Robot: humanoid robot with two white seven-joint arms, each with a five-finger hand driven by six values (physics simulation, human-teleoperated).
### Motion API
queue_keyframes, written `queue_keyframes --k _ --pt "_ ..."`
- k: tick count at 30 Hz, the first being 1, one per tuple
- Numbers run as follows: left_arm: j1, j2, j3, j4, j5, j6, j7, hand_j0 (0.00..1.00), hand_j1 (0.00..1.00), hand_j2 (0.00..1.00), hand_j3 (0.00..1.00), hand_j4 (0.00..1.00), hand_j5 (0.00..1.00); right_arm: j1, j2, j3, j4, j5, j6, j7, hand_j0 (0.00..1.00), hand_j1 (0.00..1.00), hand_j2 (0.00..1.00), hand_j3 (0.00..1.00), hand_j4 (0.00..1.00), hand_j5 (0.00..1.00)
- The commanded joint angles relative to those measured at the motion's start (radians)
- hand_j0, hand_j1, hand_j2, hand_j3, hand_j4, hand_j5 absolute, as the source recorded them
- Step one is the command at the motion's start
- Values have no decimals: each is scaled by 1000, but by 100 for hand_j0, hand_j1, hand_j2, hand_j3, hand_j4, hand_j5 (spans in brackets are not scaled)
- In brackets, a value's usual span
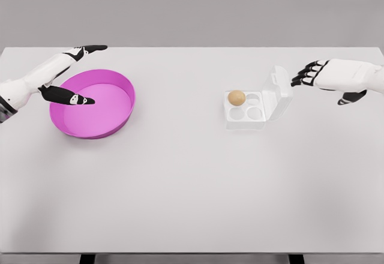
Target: Pack egg into the box and close the box lid
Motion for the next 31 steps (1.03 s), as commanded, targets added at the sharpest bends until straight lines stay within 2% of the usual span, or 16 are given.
queue_keyframes --k 1,13,15,23,25,28,29,31 --pt "0 0 0 -1 8 3 0 100 100 100 100 100 100 0 0 -1 -2 -5 1 0 100 100 100 100 100 100" --pt "2 0 0 1 8 3 0 100 100 100 100 100 100 -6 2 -2 -66 -3 1 -2 100 100 100 100 100 100" --pt "2 0 0 1 8 3 0 100 100 100 100 100 100 -8 2 -2 -99 -3 1 -2 100 100 100 100 100 100" --pt "2 2 0 2 7 3 0 100 100 100 100 100 100 -11 2 -4 -105 -3 1 -2 100 100 100 100 100 100" --pt "-5 2 0 19 7 3 0 100 100 100 100 100 100 -15 0 -11 -88 -9 1 -2 100 100 100 100 100 100" --pt "-6 2 0 21 7 3 0 100 100 100 100 100 100 -31 10 -16 73 -60 1 -10 100 100 100 100 100 100" --pt "-6 2 0 21 7 3 0 100 100 100 100 100 100 -29 20 -16 101 -66 1 -10 100 100 100 100 100 100" --pt "-2 2 -1 18 5 3 0 100 100 100 100 100 100 -28 20 -16 104 -66 1 -10 100 100 100 100 100 100"
